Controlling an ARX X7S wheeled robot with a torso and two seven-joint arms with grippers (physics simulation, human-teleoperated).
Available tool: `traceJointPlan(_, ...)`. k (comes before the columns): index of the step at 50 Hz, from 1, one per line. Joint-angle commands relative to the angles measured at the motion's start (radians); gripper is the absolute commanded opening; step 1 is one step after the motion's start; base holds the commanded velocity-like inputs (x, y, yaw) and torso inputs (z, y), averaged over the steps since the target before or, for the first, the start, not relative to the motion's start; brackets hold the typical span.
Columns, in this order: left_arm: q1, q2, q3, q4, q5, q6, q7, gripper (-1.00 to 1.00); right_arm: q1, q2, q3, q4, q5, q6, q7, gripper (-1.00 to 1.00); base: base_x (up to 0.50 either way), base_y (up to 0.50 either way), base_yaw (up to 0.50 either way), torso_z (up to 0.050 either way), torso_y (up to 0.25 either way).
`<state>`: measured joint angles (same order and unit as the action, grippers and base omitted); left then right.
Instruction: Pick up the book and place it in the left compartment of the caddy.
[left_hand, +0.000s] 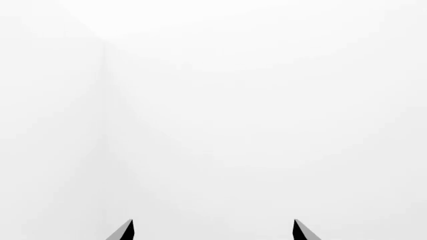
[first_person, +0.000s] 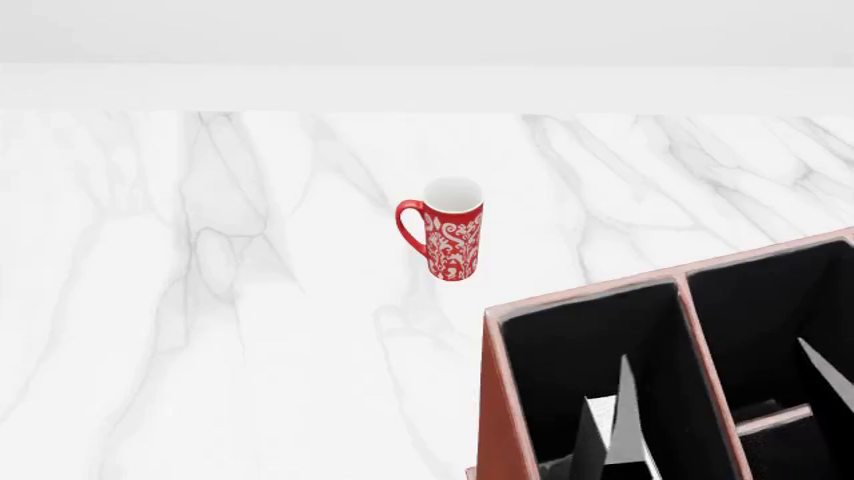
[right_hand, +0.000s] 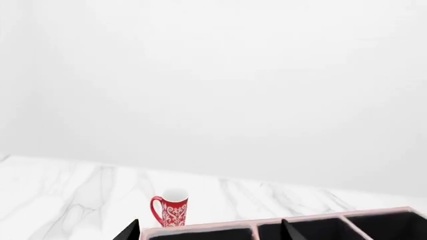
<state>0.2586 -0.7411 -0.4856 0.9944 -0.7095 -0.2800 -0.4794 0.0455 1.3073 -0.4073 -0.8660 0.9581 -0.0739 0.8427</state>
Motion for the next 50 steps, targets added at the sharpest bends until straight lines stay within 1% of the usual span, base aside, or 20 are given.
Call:
traceJointPlan(1,0.006,-0.001,-0.002,0.003,0.0,0.016,0.0,1.0,-0.032,0.009,0.015,-0.011,-0.041,-0.035,0.03,1.0,0.0,0.0,0.0,0.0,0.0)
traceJointPlan(11,0.013,-0.003,-0.006,0.003,0.0,0.026,-0.002,1.0,-0.085,0.029,0.033,-0.029,-0.091,-0.096,0.065,1.0,0.0,0.0,0.0,0.0,0.0)
traceJointPlan(31,0.026,-0.014,-0.005,0.01,-0.001,0.039,-0.013,1.0,-0.236,0.116,0.068,-0.057,-0.234,-0.268,0.159,1.0,0.0,0.0,0.0,0.0,0.0)
traceJointPlan(50,0.047,-0.019,-0.01,0.013,0.001,0.062,-0.016,1.0,-0.279,0.144,0.083,-0.073,-0.337,-0.29,0.222,1.0,0.0,0.0,0.0,0.0,0.0)
